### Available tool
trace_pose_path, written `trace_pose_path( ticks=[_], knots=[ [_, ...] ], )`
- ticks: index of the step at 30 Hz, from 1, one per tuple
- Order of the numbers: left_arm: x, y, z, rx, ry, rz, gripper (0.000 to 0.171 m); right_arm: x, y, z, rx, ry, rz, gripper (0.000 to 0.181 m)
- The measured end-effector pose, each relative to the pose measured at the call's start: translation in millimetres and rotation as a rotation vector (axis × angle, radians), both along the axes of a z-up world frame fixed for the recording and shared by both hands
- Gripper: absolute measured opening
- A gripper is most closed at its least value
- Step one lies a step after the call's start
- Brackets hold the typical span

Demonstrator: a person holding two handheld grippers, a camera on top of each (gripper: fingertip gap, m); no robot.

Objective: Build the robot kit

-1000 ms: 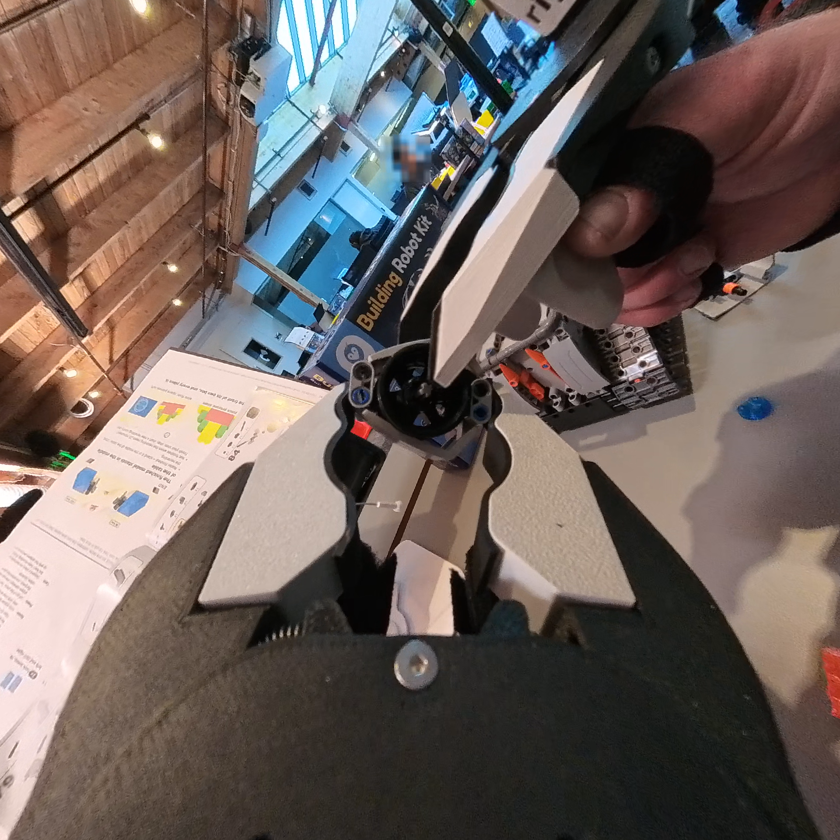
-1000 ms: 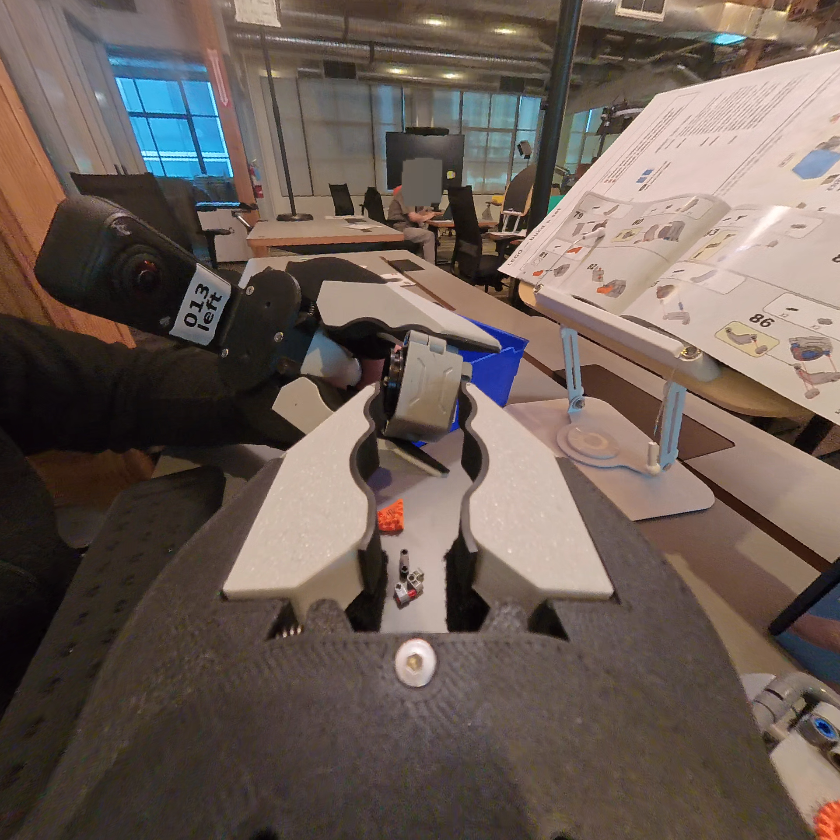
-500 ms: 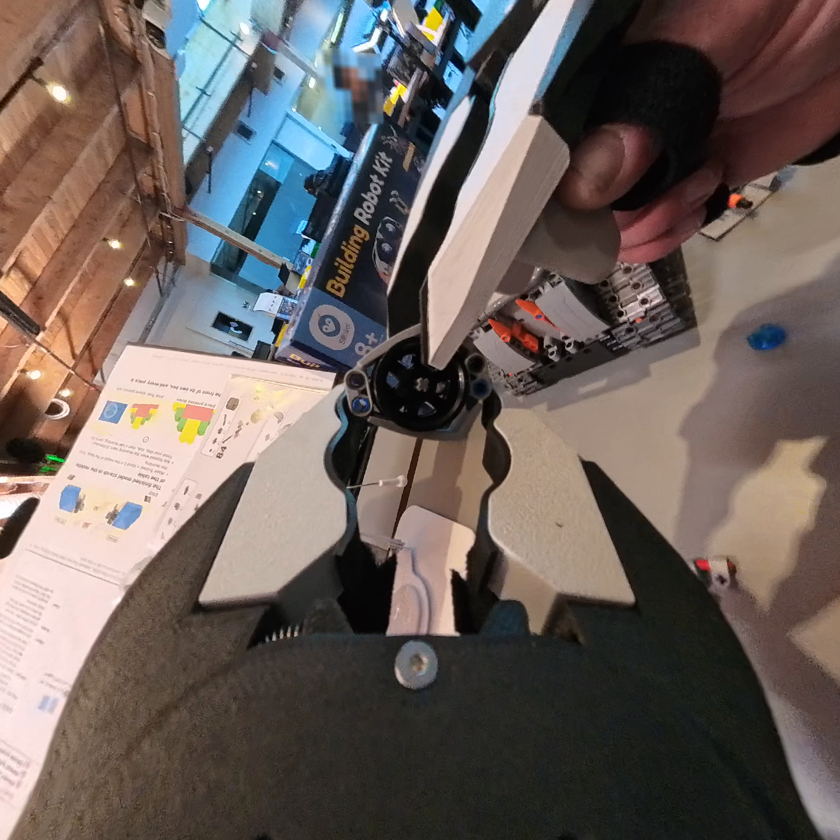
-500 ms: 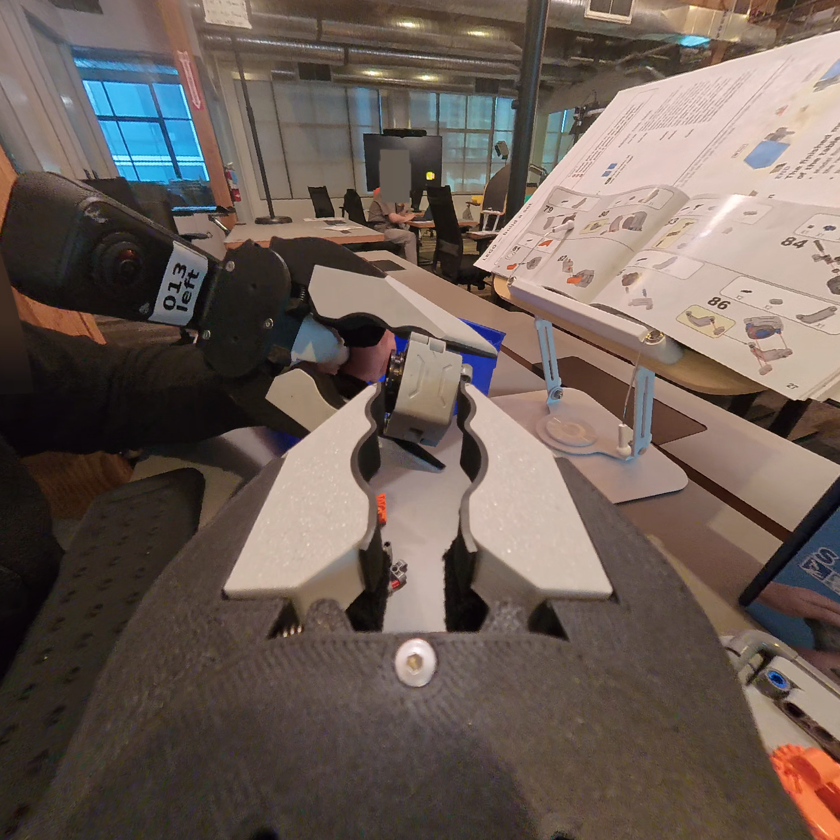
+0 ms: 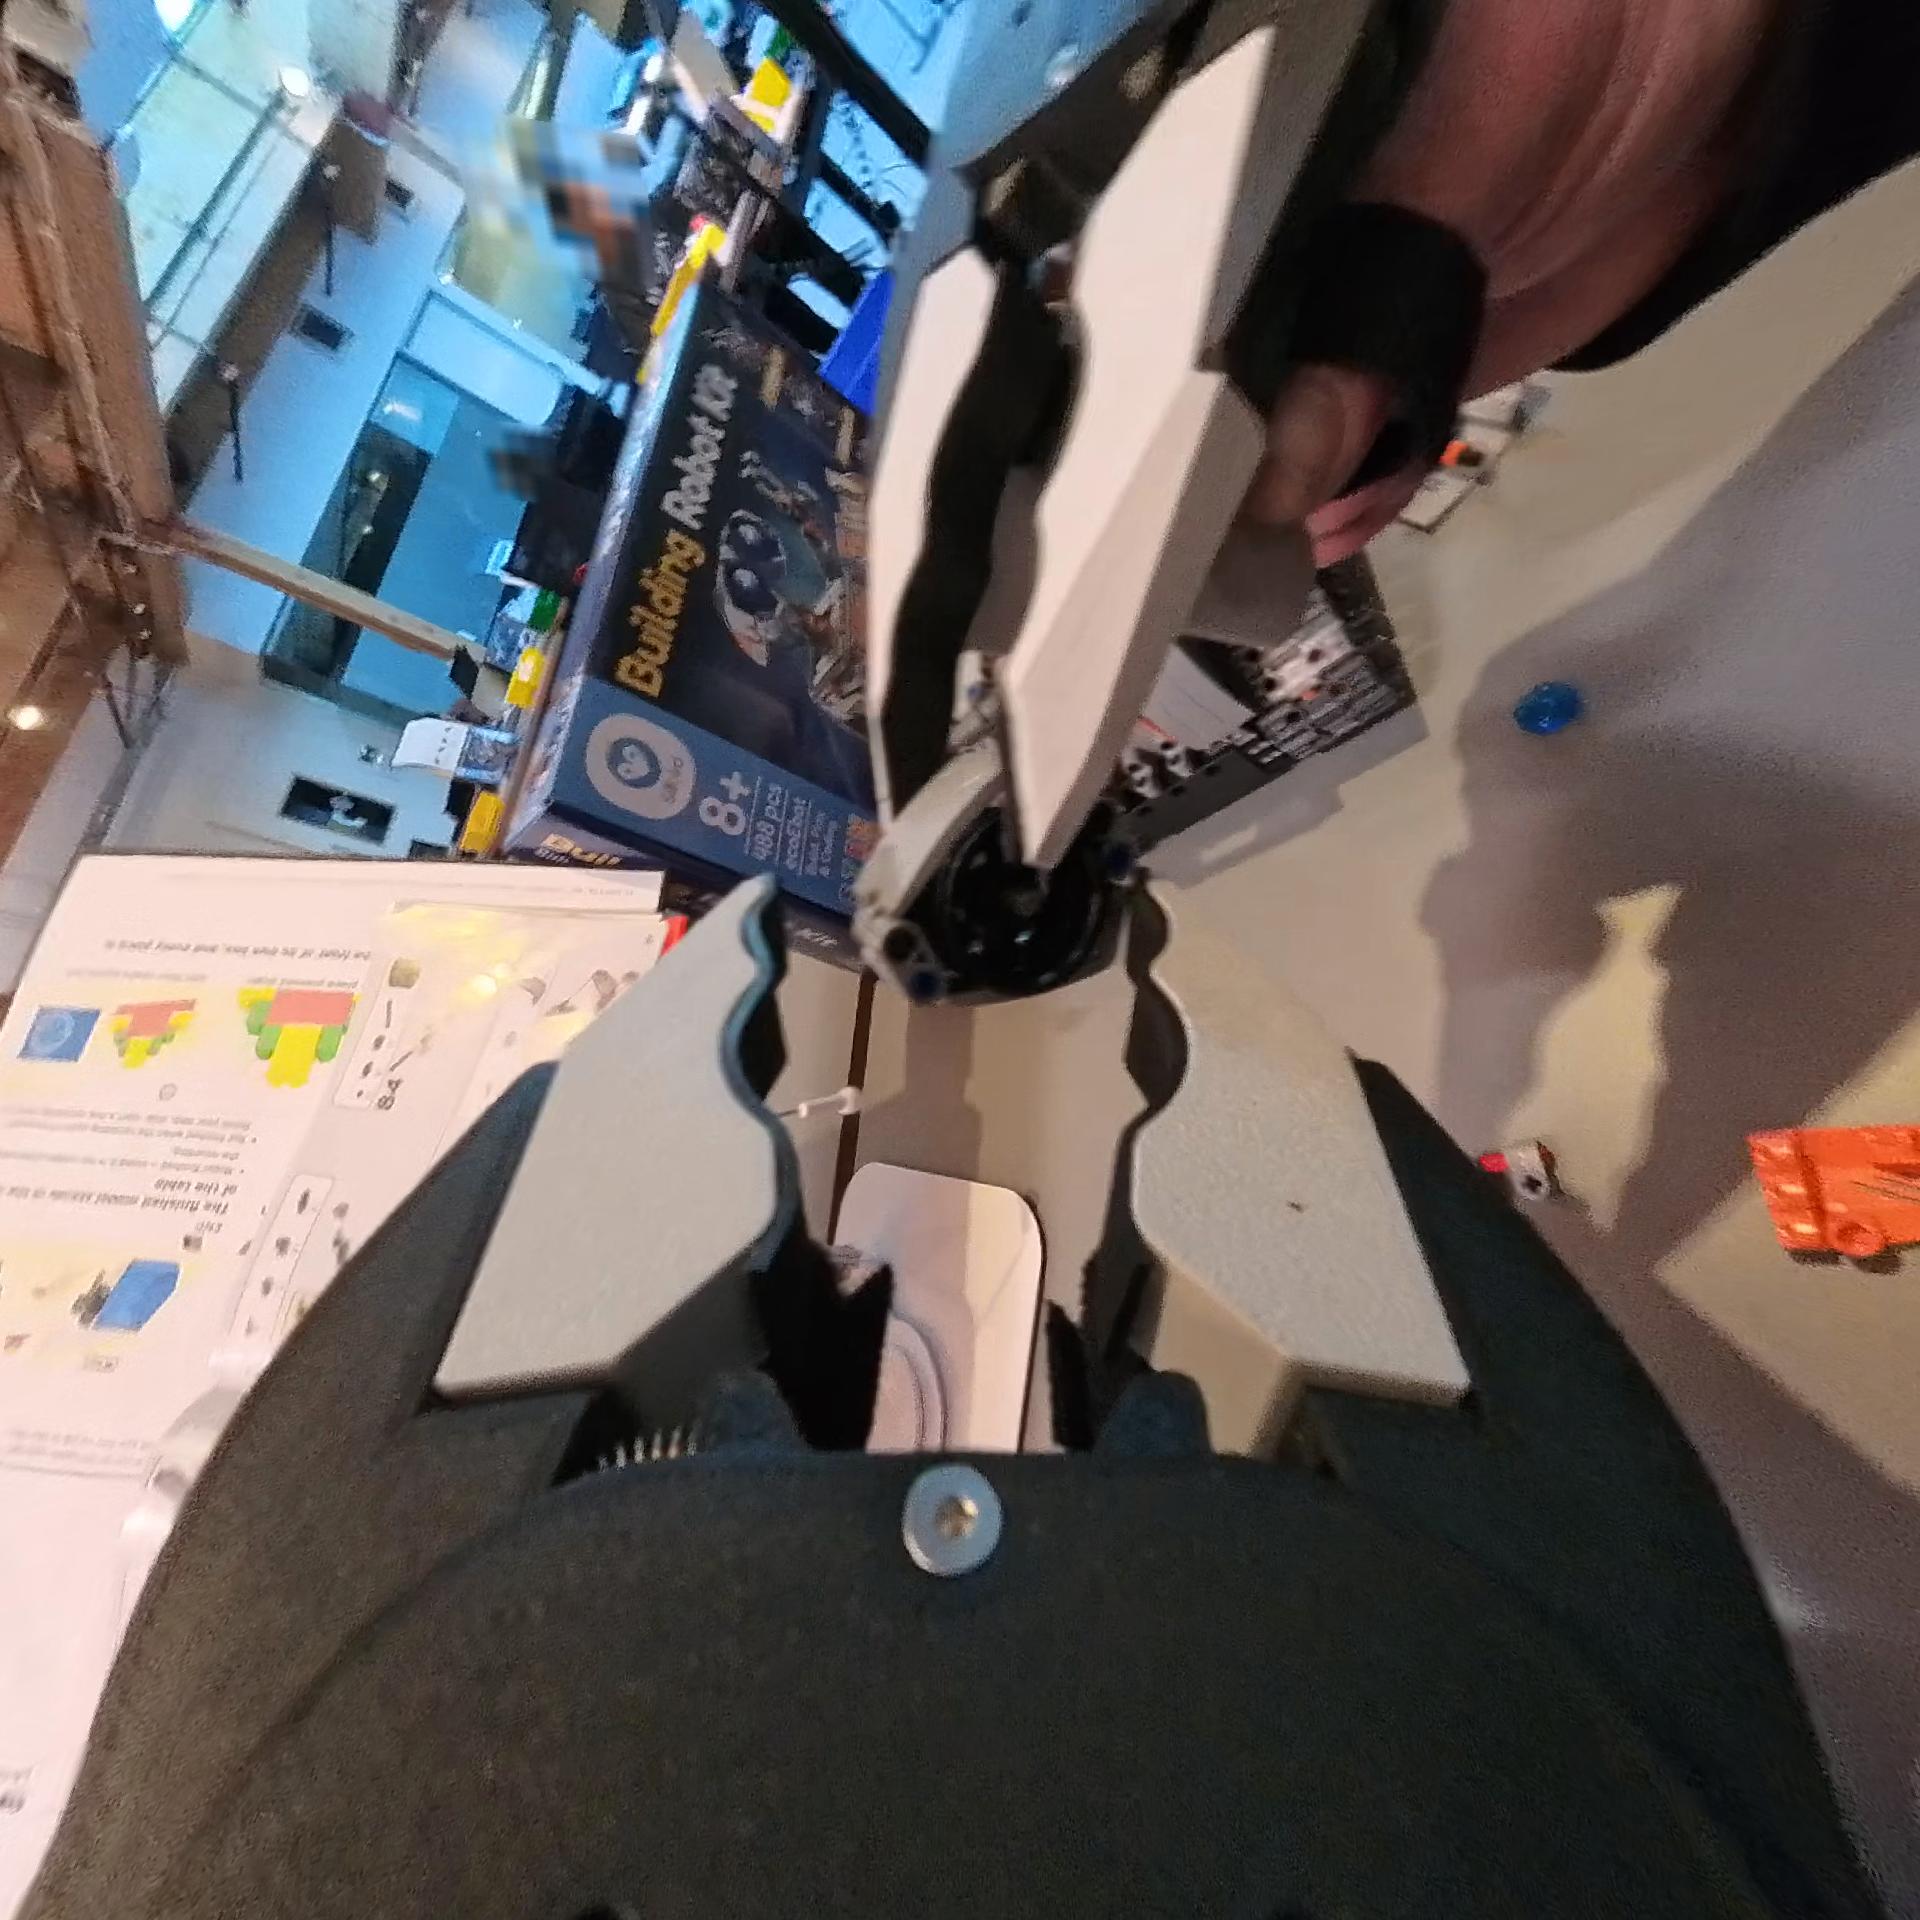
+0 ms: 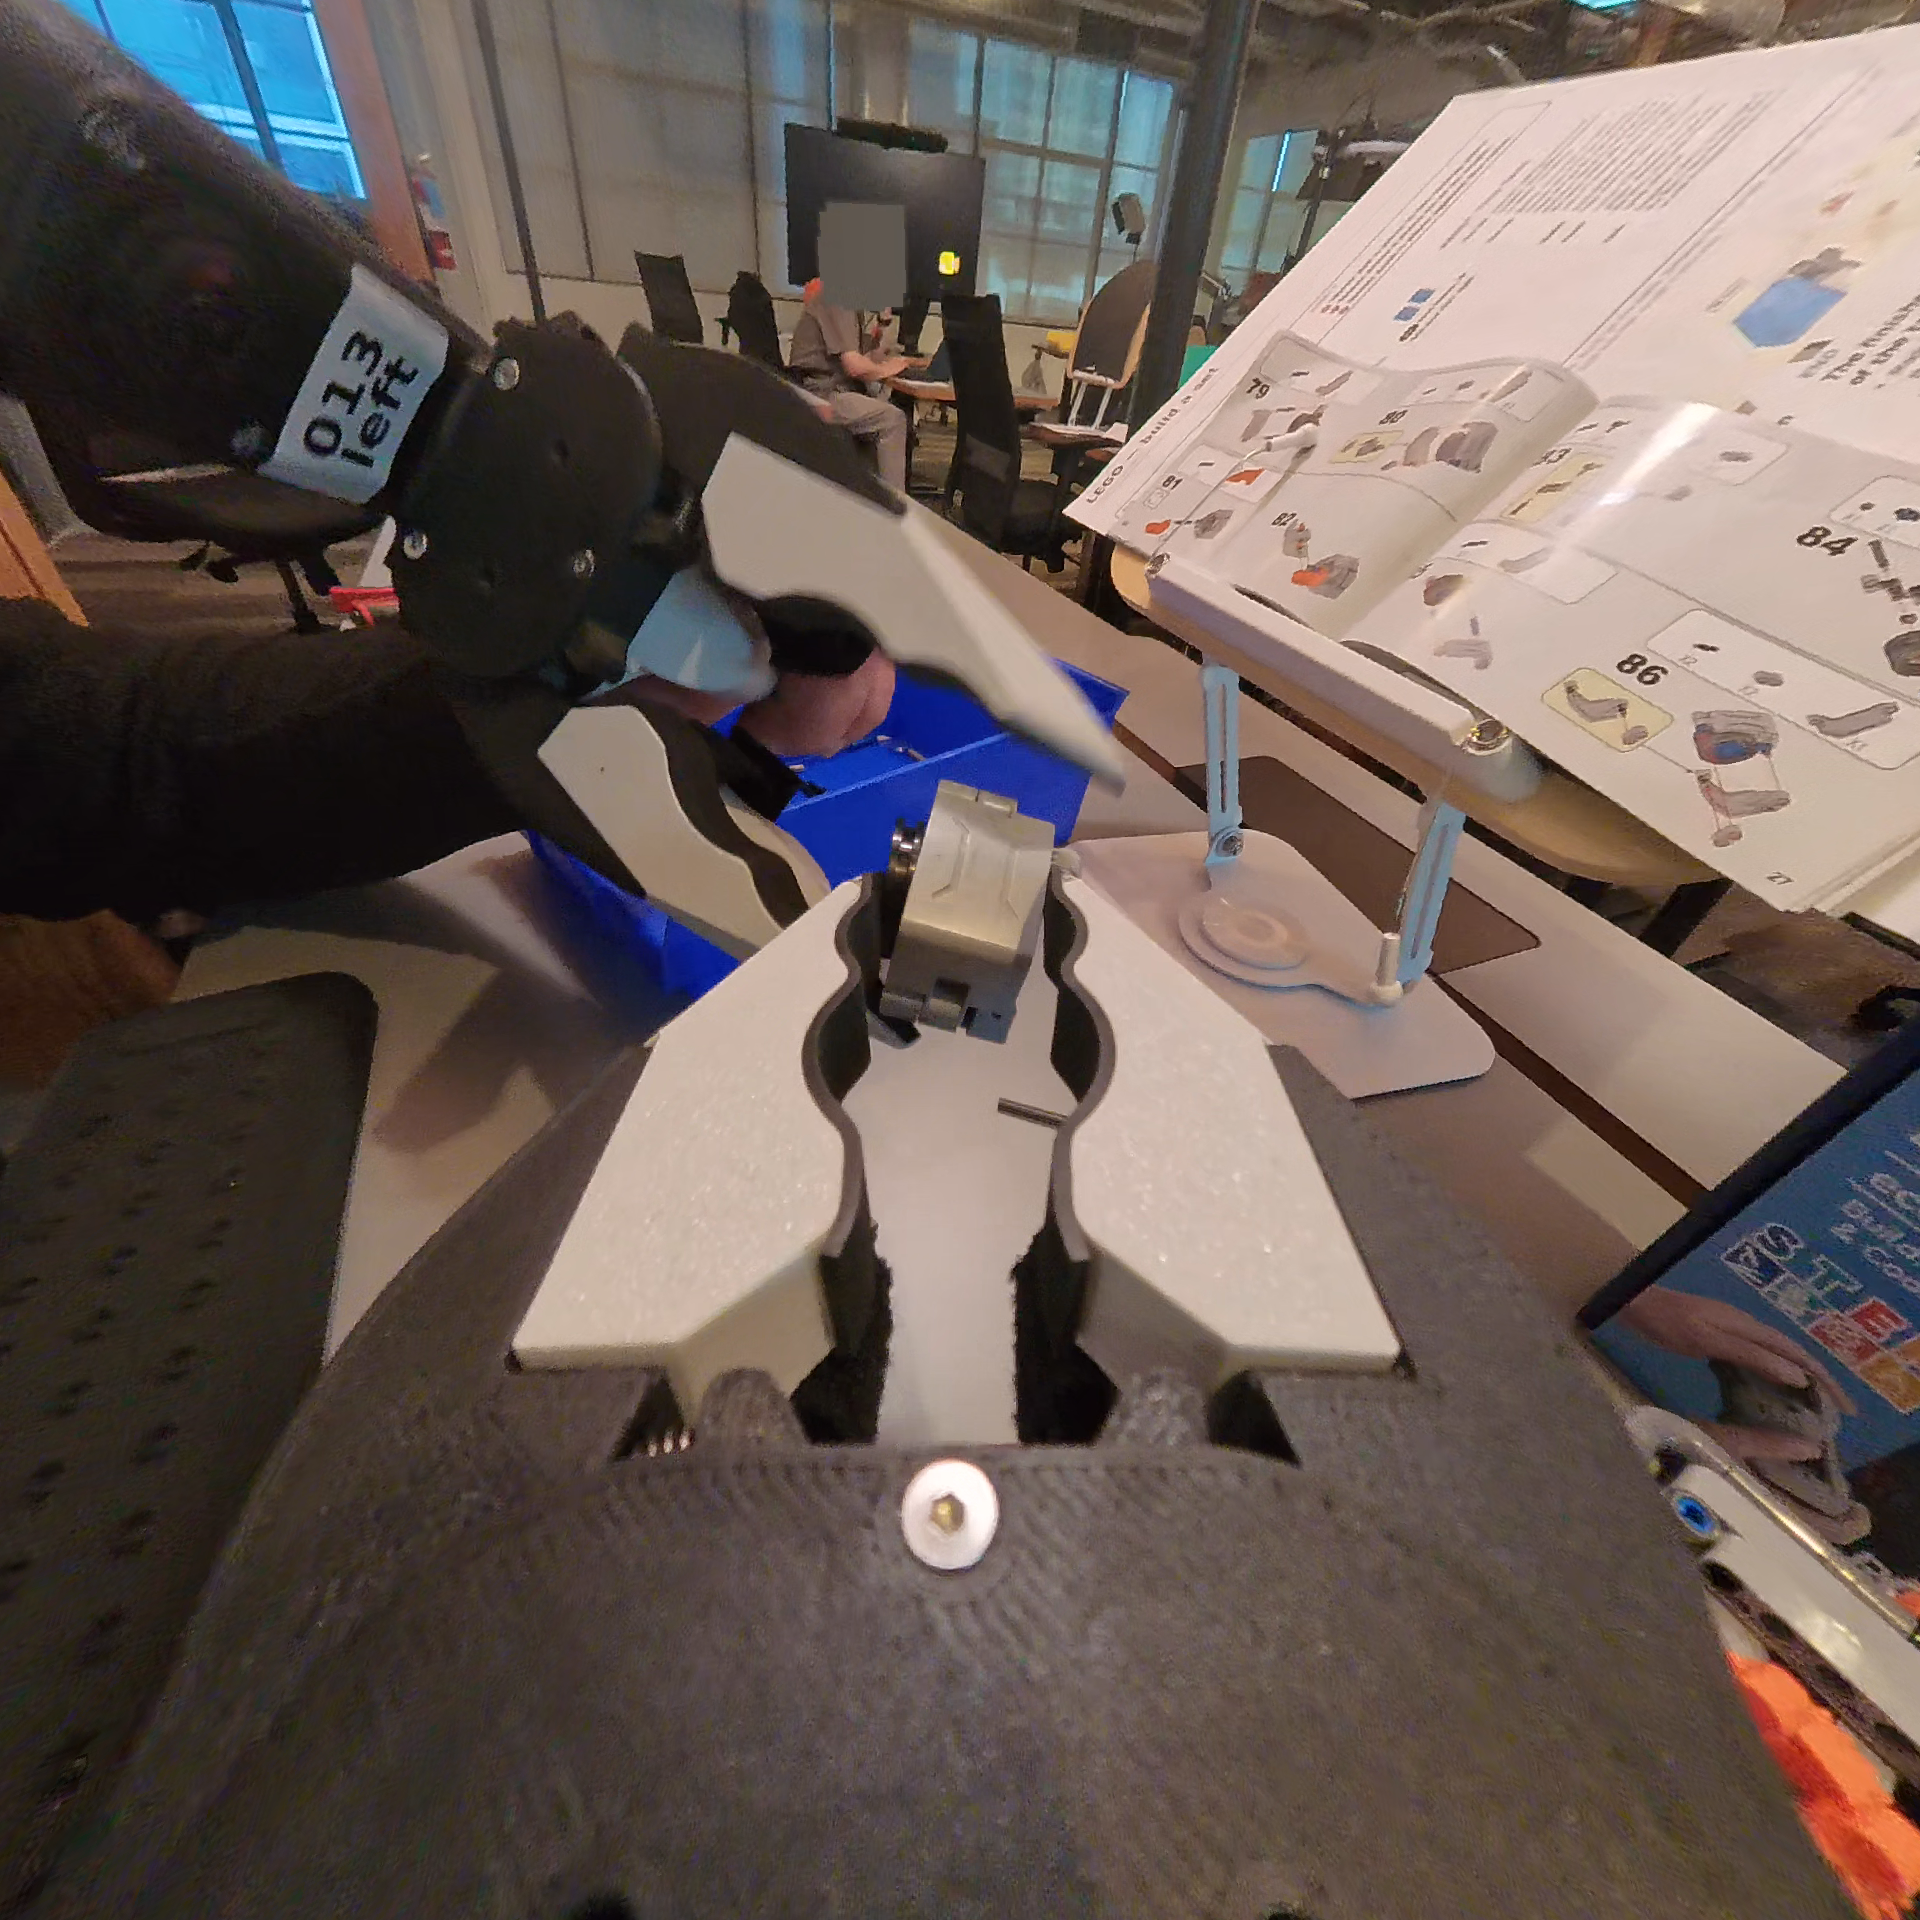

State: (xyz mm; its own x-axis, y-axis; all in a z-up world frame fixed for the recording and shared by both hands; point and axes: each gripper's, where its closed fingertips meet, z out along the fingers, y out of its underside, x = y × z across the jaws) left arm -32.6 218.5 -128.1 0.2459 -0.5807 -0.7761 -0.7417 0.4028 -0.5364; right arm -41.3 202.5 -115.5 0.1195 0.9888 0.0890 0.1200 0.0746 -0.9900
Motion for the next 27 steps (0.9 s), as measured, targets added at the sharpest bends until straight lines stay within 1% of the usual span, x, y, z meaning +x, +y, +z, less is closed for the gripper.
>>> trace_pose_path(
  ticks=[1,3,5,6,8,10,12,13,14,15,17,18,22,24,26,27],
  knots=[
    [2,-2,-6,-0.007,0.032,-0.014,0.056,-1,-1,0,-0.005,0.003,0.004,0.029],
    [-1,3,-13,0.004,0.072,0.030,0.054,0,-1,2,-0.030,0.021,0.013,0.029],
    [-3,4,-24,-0.056,0.101,0.034,0.048,2,1,5,-0.057,0.044,0.012,0.027],
    [-3,4,-26,-0.070,0.100,0.033,0.050,3,3,5,-0.073,0.048,0.013,0.027],
    [-6,7,-24,-0.085,0.082,0.046,0.049,6,5,9,-0.112,0.087,0.017,0.027],
    [-8,10,-15,-0.067,0.035,0.054,0.055,8,8,12,-0.148,0.117,0.023,0.027],
    [-5,6,-10,-0.060,0.011,0.031,0.058,10,10,13,-0.163,0.131,0.024,0.027],
    [-5,8,-5,-0.027,-0.001,0.043,0.062,11,11,14,-0.168,0.136,0.024,0.027],
    [-3,7,-1,0.006,-0.007,0.038,0.064,11,10,14,-0.173,0.139,0.028,0.027],
    [0,4,-2,0.010,0.002,0.022,0.063,10,9,14,-0.183,0.142,0.038,0.027],
    [4,4,-2,0.041,0.020,0.034,0.063,8,6,14,-0.219,0.151,0.065,0.026],
    [7,2,-4,0.058,0.039,0.027,0.057,6,3,14,-0.242,0.163,0.085,0.027],
    [9,6,-2,0.155,0.065,0.061,0.042,5,1,13,-0.302,0.185,0.117,0.027],
    [10,5,1,0.115,0.017,0.052,0.041,6,1,17,-0.338,0.229,0.136,0.027],
    [10,4,6,0.040,-0.071,0.035,0.041,9,2,24,-0.369,0.278,0.164,0.028],
    [7,7,9,0.014,-0.110,0.048,0.041,13,5,28,-0.379,0.309,0.154,0.030]
  ],
)
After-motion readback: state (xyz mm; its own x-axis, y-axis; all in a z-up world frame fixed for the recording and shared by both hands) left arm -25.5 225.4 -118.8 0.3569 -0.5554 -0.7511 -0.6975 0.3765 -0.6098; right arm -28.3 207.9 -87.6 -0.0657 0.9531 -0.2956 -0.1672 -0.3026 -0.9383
